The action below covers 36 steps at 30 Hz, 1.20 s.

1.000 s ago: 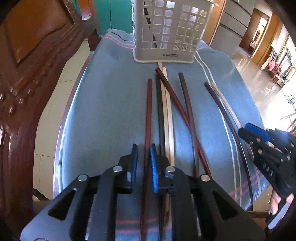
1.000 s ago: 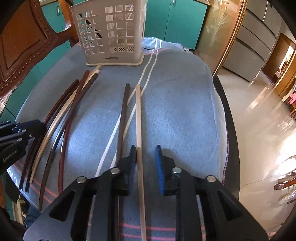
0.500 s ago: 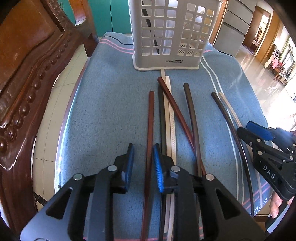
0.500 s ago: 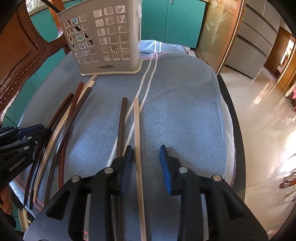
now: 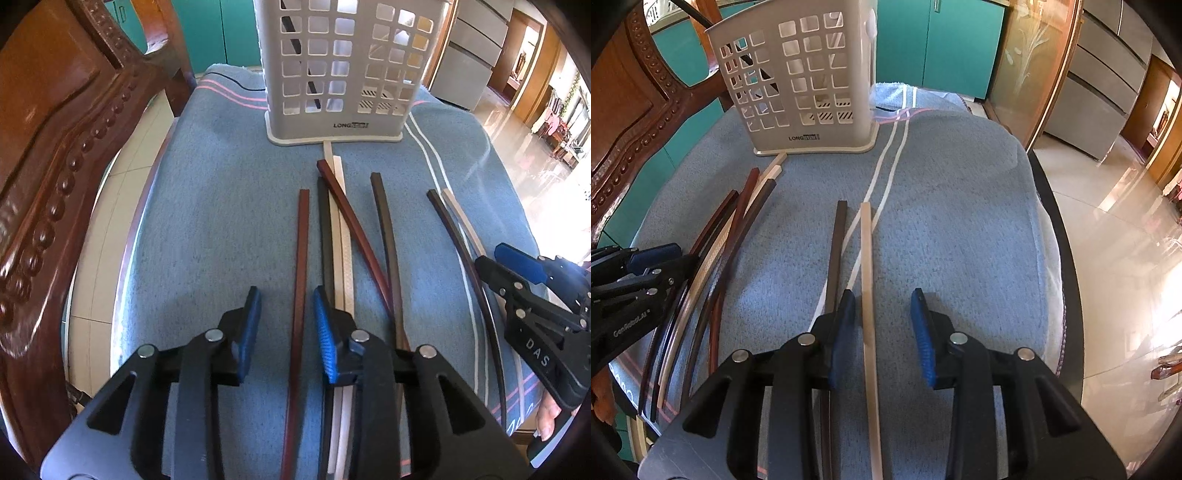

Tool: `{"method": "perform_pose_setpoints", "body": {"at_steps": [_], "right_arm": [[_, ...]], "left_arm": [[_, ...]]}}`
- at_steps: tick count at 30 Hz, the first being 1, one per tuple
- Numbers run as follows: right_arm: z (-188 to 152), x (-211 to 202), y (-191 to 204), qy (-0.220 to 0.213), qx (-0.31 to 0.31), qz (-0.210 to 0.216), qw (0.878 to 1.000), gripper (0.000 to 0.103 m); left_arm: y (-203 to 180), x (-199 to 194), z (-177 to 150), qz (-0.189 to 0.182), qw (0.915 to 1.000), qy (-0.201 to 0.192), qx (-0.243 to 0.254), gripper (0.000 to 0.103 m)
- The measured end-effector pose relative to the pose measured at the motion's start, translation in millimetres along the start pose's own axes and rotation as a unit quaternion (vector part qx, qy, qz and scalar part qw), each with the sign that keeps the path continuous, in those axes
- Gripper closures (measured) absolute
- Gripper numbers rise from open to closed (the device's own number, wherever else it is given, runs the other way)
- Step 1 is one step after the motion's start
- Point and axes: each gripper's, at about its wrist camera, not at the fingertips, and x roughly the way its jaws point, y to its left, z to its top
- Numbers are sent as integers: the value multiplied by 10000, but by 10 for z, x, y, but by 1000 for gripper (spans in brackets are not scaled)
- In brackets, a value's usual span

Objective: Organize utensils
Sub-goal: 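Close the right tool on a light wooden chopstick while the left tool grasps a dark red chopstick, then lift both chopsticks and lower them into the white basket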

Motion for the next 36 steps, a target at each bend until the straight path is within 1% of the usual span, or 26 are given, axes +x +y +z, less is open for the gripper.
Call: {"method": "perform_pose_setpoints", "body": {"at_steps": [4,5,6,7,8,9,10,11,16,19,21,25,28,32,33,36], "right_arm": [[30,21,3,-19,-8,15,10000,71],[30,20,-2,-29,-3,53,10000,74],[36,23,-5,-41,5,92,9999,85],[40,24,-10,-44,16,135,9999,90],[45,25,-19,-32,45,196,9998,92],[48,30,-22,-25,59,219,9997,96],[51,32,-24,-24,67,235,9997,96],[49,31,-23,-36,75,239,9997,96],[13,10,21,-71,3,193,9998,96],[-4,-13,-8,-57,84,272,9996,97],[-18,-70,-26,-128,125,314,9993,97],[-15,-284,-81,-377,184,346,9985,97],[18,-544,-121,-661,208,416,9967,97],[59,-1002,-176,-1181,188,571,9912,97],[68,-1080,-187,-1284,177,577,9899,97],[99,-1355,-209,-1587,174,678,9848,97]], "left_arm": [[27,26,51,-30,10000,28,-24,71],[37,30,55,-52,10000,28,-30,71],[43,31,58,-70,10000,27,-33,71],[50,33,59,-83,10000,23,-39,73],[60,34,64,-104,9999,9,-54,81],[71,32,52,-121,9999,6,-67,84],[82,34,57,-181,9998,15,-94,92],[88,32,51,-209,9997,16,-103,95],[63,27,30,-206,9997,-12,-91,96],[47,-10,10,-320,9994,-11,-146,96],[38,-92,2,-328,9993,-129,-115,96],[77,-297,-18,-463,9982,-368,-124,96],[140,-571,2,-634,9953,-704,-176,96],[254,-1021,61,-916,9878,-1230,-261,96],[258,-1149,85,-931,9857,-1379,-268,96],[287,-1377,121,-1000,9809,-1642,-284,96]]}}
